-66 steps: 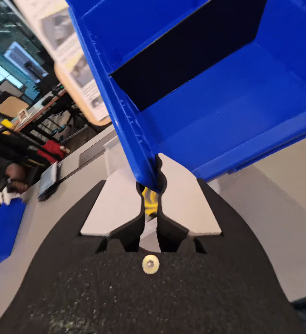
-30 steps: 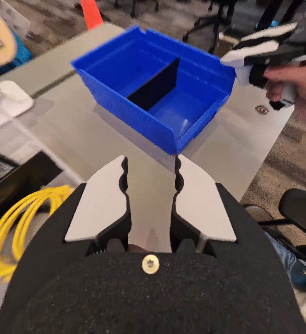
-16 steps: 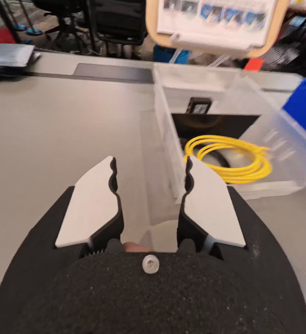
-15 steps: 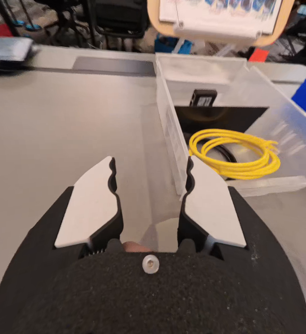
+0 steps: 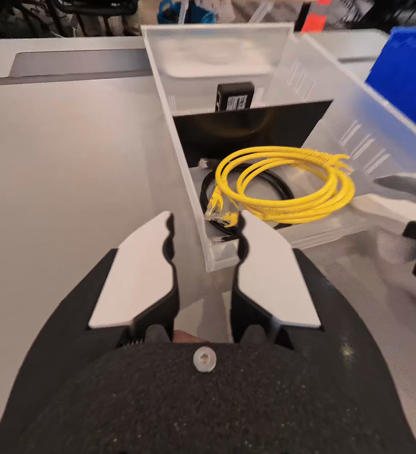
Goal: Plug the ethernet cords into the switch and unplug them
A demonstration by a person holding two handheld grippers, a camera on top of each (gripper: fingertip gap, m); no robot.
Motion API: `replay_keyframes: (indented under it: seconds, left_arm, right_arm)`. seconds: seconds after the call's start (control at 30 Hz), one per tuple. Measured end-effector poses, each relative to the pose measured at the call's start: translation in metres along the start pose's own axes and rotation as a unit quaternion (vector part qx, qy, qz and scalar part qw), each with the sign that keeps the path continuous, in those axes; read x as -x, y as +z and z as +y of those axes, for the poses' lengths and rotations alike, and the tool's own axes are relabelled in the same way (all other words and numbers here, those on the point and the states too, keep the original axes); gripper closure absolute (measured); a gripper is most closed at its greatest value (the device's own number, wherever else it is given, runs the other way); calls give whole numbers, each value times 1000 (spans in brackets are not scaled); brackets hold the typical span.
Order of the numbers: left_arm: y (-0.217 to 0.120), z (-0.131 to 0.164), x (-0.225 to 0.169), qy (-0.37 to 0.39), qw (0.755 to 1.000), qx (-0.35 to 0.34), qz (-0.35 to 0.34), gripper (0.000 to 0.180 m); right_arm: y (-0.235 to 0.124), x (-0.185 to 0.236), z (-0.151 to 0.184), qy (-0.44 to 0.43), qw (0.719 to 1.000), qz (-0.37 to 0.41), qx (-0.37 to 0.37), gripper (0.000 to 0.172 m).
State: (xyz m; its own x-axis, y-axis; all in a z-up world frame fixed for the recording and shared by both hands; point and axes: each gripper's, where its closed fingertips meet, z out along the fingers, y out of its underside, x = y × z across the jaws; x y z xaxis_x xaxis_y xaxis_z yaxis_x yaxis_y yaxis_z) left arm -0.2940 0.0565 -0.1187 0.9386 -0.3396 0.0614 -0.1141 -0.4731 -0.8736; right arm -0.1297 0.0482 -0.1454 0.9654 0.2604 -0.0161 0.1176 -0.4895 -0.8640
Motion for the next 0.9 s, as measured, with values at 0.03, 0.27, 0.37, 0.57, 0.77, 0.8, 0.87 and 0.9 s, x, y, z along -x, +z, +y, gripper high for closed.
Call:
replay_keyframes:
  seconds: [0.03,0.27,0.37,0.57,0.77,0.8,0.87,0.9]
  left_arm:
    - [5,2,1,10,1000,7,-12,151]
    - [6,-1,15,15,999,12,-50,177]
    - [-7,-17,32,45,996,-22,-76,177]
    - [-41,-26,99,7,991,-55,-122,177]
    - [-84,-25,182,-48,982,-100,-151,177]
    - [-91,-24,195,-49,980,-108,-159,177]
    - [-104,-20,220,-47,977,-113,-172,178]
    - [-108,-18,231,-47,977,-113,-177,178]
  right_arm:
    - [1,-6,0,-6,1000,25,1,132]
    - [-2,-18,-1,-20,996,85,-7,168]
    - [-6,1,-11,-20,996,85,-33,168]
    - [-6,65,-55,-26,993,80,-89,168]
    - [4,153,-96,-46,985,66,-152,168]
    - [8,166,-100,-47,984,63,-158,169]
    - [17,193,-104,-48,984,52,-162,169]
    - [22,205,-103,-45,985,47,-160,169]
